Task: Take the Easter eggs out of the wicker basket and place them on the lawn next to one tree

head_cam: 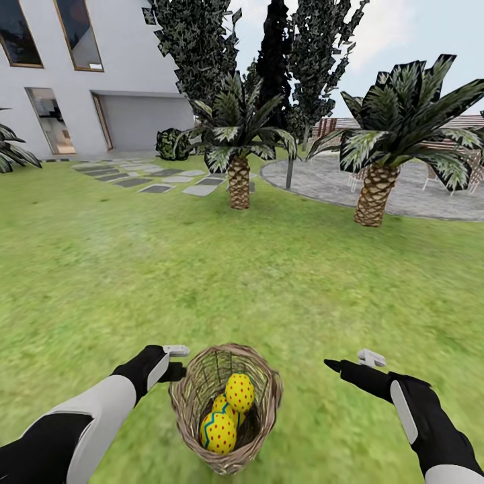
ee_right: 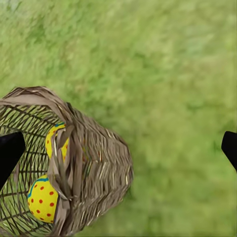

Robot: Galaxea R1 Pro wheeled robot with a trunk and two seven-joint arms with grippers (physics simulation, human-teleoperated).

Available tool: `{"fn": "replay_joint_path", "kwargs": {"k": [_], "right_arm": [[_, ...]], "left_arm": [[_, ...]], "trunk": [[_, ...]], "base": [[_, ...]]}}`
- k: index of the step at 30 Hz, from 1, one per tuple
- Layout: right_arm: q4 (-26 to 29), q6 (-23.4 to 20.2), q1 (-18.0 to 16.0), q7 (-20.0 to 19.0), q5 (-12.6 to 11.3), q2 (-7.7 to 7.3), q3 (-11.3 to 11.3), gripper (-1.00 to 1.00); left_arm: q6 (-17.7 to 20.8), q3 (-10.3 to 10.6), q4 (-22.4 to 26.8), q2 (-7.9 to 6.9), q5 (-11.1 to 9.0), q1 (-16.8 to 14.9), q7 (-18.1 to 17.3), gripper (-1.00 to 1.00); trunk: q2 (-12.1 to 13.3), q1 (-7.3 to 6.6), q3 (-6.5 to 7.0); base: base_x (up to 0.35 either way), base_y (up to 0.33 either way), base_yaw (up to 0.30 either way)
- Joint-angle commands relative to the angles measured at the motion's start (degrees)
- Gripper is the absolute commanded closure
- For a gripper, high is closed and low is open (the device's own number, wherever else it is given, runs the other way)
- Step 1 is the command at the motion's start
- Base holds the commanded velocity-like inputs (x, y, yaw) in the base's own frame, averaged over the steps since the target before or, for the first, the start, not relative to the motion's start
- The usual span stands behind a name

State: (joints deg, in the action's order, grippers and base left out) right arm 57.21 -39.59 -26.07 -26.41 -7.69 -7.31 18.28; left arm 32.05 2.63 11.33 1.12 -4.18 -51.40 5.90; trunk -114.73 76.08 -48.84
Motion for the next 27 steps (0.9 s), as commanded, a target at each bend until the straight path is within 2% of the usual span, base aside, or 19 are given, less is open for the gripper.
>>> {"fn": "replay_joint_path", "kwargs": {"k": [1,6,12,27], "right_arm": [[0.0,-0.4,0.0,0.0,-0.5,0.01,0.1,-1.00],[-0.1,-0.4,0.0,0.1,-0.5,0.02,0.1,-1.00],[-0.2,-0.4,0.0,0.2,-0.5,0.02,0.1,-1.00],[-0.3,-0.4,0.0,0.4,-0.5,0.02,0.1,-1.00]], "left_arm": [[0.3,0.3,0.1,-0.14,-0.5,0.0,0.3,-1.00],[0.2,0.3,0.2,-0.48,-0.5,0.0,0.3,-1.00],[-1.9,0.3,0.1,-0.42,-0.6,0.0,0.3,-1.00],[-2.1,0.2,0.2,-0.31,-0.7,0.0,0.3,-1.00]], "trunk": [[-0.4,0.22,-0.24],[-2.4,1.32,-1.13],[-4.9,2.63,-2.21],[-10.9,5.93,-4.90]], "base": [[0.000,0.000,0.000],[0.000,0.000,0.000],[0.000,0.000,0.000],[0.000,0.000,0.000]]}}
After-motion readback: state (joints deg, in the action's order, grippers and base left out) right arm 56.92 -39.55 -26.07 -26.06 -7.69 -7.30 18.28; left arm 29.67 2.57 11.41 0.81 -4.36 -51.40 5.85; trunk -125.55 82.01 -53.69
